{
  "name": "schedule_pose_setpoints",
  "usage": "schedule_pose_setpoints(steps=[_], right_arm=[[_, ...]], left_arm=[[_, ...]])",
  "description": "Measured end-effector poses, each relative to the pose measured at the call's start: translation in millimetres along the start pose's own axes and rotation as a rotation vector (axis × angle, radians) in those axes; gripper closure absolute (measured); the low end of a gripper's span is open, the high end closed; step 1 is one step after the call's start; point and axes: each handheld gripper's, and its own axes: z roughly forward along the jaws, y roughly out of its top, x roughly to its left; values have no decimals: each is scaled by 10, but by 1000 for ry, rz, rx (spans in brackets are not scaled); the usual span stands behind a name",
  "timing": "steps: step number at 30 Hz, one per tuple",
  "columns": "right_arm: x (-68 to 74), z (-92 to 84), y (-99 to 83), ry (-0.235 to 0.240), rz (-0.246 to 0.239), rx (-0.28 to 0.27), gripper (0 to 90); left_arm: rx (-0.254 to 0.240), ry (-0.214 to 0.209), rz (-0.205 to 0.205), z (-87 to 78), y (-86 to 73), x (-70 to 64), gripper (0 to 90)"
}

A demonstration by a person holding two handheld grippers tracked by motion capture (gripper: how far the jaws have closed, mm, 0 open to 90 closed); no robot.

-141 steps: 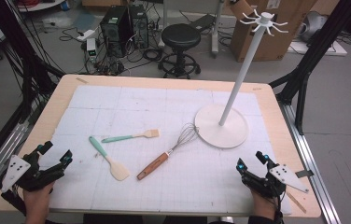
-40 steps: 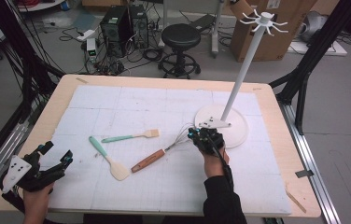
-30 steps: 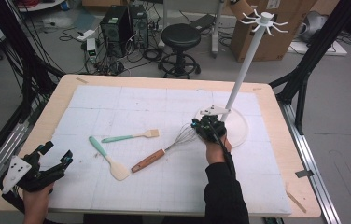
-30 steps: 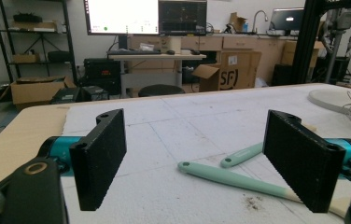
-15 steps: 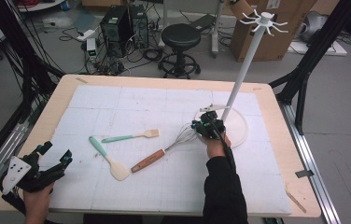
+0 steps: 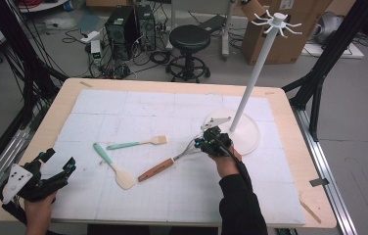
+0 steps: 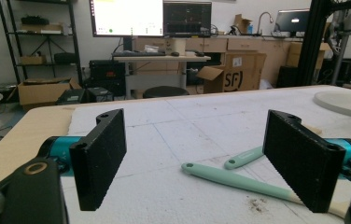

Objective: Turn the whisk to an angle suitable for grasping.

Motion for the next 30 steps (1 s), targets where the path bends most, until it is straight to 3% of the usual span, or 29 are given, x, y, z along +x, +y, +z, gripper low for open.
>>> schedule_pose_setpoints(steps=[1, 3, 4, 5, 6, 11, 12, 13, 14, 18, 25, 30], right_arm=[[0, 0, 0, 0, 0, 0, 892], [144, 4, -7, 70, -45, -20, 892], [144, 4, -7, 70, -45, -20, 892], [255, 7, 45, 87, -76, -48, 891], [297, 10, 72, 94, -72, -55, 891], [506, 161, 202, 62, -118, -27, 884], [574, 269, 215, 31, -141, 20, 875], [574, 269, 215, 31, -141, 20, 875], [618, 382, 201, -4, -167, 82, 875], [612, 478, 152, -41, -183, 176, 892], [608, 379, 102, -14, -183, 197, 895], [607, 254, -45, -1, -163, 184, 894]], left_arm=[[0, 0, 0, 0, 0, 0, 221], [3, 0, 1, 2, 1, -1, 221], [3, 0, 1, 2, 1, -1, 222], [7, 1, 2, 3, 1, 0, 223], [7, 1, 2, 3, 1, 0, 223], [7, 1, -2, 8, 2, 0, 224], [9, -1, -2, 8, 2, 1, 224], [9, -1, -2, 8, 2, 1, 224], [6, -1, -4, 7, 2, 1, 224], [6, -2, -1, 1, 1, 3, 224], [4, -4, -2, 2, 1, 4, 224], [5, -3, -1, 2, 1, 2, 224]])
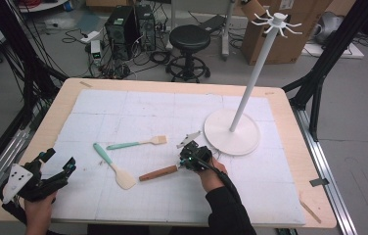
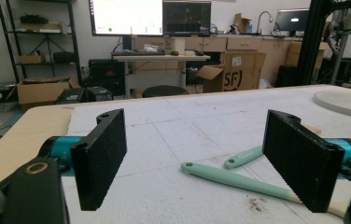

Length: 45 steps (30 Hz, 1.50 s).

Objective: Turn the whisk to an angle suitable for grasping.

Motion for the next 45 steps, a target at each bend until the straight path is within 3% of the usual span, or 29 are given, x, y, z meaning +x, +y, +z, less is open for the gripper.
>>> schedule_pose_setpoints(steps=[6, 11, 18, 21, 24, 25, 27, 28, 30, 32, 37, 39, 40, 45], right_arm=[[-4, -156, -272, 14, 56, -36, 894], [42, -253, -390, 38, 64, -44, 894], [192, -333, -414, 66, 35, -49, 894], [257, -397, -362, 86, 25, -102, 894], [378, -423, -263, 104, -7, -121, 894], [481, -405, -190, 125, -41, -128, 894], [538, -386, -155, 135, -56, -131, 894], [655, -336, -91, 159, -89, -127, 894], [694, -312, -70, 167, -100, -124, 894], [820, -163, -11, 198, -131, -105, 894], [889, 2, 29, 210, -125, -75, 894], [902, 50, 71, 189, -139, -92, 894], [900, 82, 114, 156, -147, -86, 894], [880, 131, 169, 117, -154, -85, 894]], left_arm=[[0, 1, 3, 0, 0, -1, 225], [1, 2, 4, 0, 0, -2, 226], [2, 3, 2, 4, 0, -4, 226], [4, 3, 3, 5, 1, -2, 226], [3, 3, 2, 5, 1, -1, 226], [5, 2, 3, 6, 2, 0, 226], [3, 3, 2, 4, 1, -2, 226], [2, 2, 2, 3, 1, -2, 226], [2, 2, 3, 2, 1, -2, 226], [2, 2, 5, 1, 1, -2, 226], [1, 1, 5, 2, 0, -3, 226], [2, 1, 6, 2, 1, -2, 227], [1, 1, 5, 3, 1, -4, 227], [1, 1, 7, 1, 1, -4, 227]])
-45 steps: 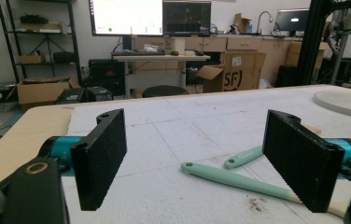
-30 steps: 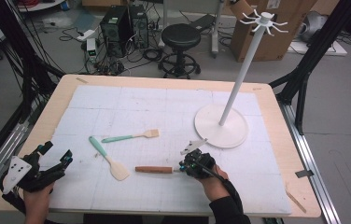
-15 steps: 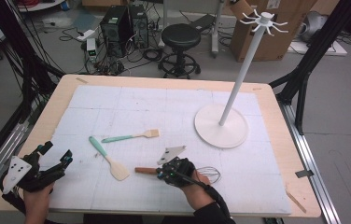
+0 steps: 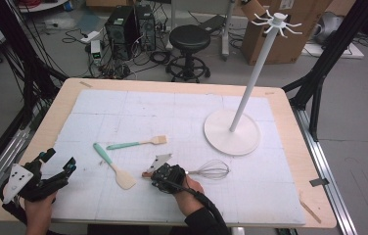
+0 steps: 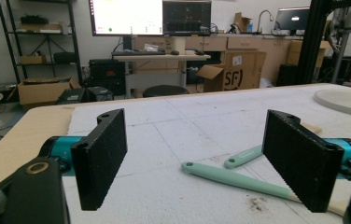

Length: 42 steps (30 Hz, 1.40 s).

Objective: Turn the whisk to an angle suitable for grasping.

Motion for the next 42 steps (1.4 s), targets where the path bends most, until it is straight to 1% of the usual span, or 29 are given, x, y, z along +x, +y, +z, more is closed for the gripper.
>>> schedule_pose_setpoints(steps=[1, 2, 3, 4, 7, 10, 11, 13, 14, 15, 16, 19, 20, 21, 22, 23, 24, 25, 26, 27, 28, 29, 32, 33, 34, 36, 38, 40, 42], right_arm=[[-8, 2, 12, -21, 0, 7, 894], [-49, 1, 38, -56, 10, 2, 894], [-49, 1, 38, -56, 10, 2, 894], [-101, 16, 58, -79, 28, 15, 894], [-149, 32, 78, -82, 38, 14, 894], [-199, 53, 106, -108, 45, 28, 894], [-227, 60, 114, -127, 53, 36, 894], [-237, 60, 114, -134, 59, 39, 894], [-253, 59, 111, -148, 66, 43, 894], [-295, 48, 102, -168, 89, 51, 894], [-295, 48, 102, -168, 89, 51, 894], [-367, 33, 95, -189, 111, 62, 894], [-393, 31, 95, -198, 110, 69, 894], [-437, 21, 95, -184, 124, 63, 894], [-437, 21, 95, -184, 124, 63, 894], [-513, -45, 89, -151, 168, 19, 894], [-513, -45, 89, -151, 168, 19, 894], [-568, -99, 81, -148, 178, -5, 894], [-624, -156, 71, -158, 190, -18, 894], [-746, -270, 36, -178, 219, -24, 894], [-819, -321, 6, -182, 232, -18, 893], [-819, -321, 6, -182, 232, -18, 893], [-989, -455, -74, -208, 261, 14, 893], [-1079, -508, -124, -225, 259, 60, 893], [-1079, -508, -124, -225, 259, 60, 893], [-1152, -511, -166, -237, 236, 128, 893], [-1224, -486, -217, -220, 224, 192, 893], [-1259, -457, -249, -199, 216, 235, 890], [-1259, -426, -272, -180, 196, 272, 891]], left_arm=[[1, 0, 0, 1, 0, -1, 227], [2, 0, 1, 0, 1, -1, 227], [1, 1, 1, 0, 0, -1, 227], [0, 1, 0, 1, 0, -1, 227], [1, 0, -1, 2, 0, -1, 227], [2, -1, -1, 2, 0, 1, 227], [2, -1, 0, 0, 1, 1, 227], [1, -1, -1, 1, 0, 0, 227], [1, -1, -1, 0, 0, 0, 227], [0, -1, 0, 1, 0, -1, 227], [0, -1, 0, 1, 0, -1, 227], [1, -2, -1, 1, 0, 0, 227], [1, -2, -1, 1, 0, 0, 227], [1, -2, -1, 1, 0, 0, 227], [1, -2, -1, 1, 0, 0, 227], [-2, -1, -3, 1, -1, -1, 227], [-2, -1, -2, 1, 0, -1, 227], [-1, -2, -2, 1, 0, -1, 227], [0, -2, -1, 1, 0, 0, 227], [2, -2, 0, 1, 0, 0, 226], [1, -2, -1, 1, 0, 0, 227], [1, -2, -1, 1, 0, 0, 227], [1, -1, -2, 2, 0, -1, 227], [2, -1, -2, 3, 0, -1, 227], [2, 0, -1, 3, 1, -2, 227], [3, 0, -2, 4, 1, -2, 227], [1, 0, -1, 4, 0, -3, 228], [2, 0, -2, 3, 0, -2, 228], [2, -1, -2, 3, 0, -1, 228]])
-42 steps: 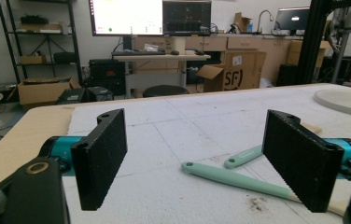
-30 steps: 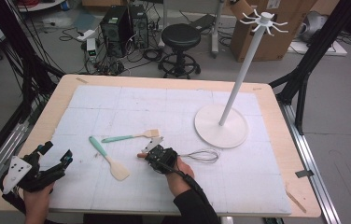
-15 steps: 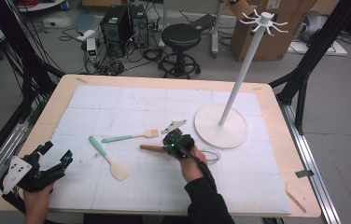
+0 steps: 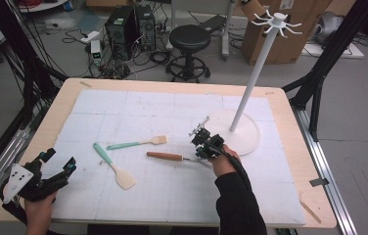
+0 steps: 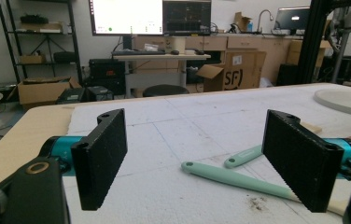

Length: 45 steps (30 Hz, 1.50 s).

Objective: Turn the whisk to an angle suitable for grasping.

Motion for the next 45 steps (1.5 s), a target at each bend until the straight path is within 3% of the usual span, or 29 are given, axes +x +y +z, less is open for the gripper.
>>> schedule_pose_setpoints(steps=[3, 9, 15, 24, 39, 45], right_arm=[[23, 30, -34, 36, -28, 33, 892], [54, 13, -111, 54, -61, 59, 893], [96, -50, -249, 78, -57, 37, 893], [177, -172, -399, 115, -34, -48, 893], [268, -191, -460, 128, -27, -97, 889], [271, -214, -509, 143, -2, -133, 867]], left_arm=[[-1, 1, 2, -2, -1, -1, 228], [-2, 1, 3, -2, -1, -1, 228], [-1, 1, 2, -1, -1, -2, 228], [-1, 2, 1, 1, 0, -2, 229], [5, 5, 7, 4, 1, -6, 230], [8, 6, 6, 9, 2, -5, 230]])
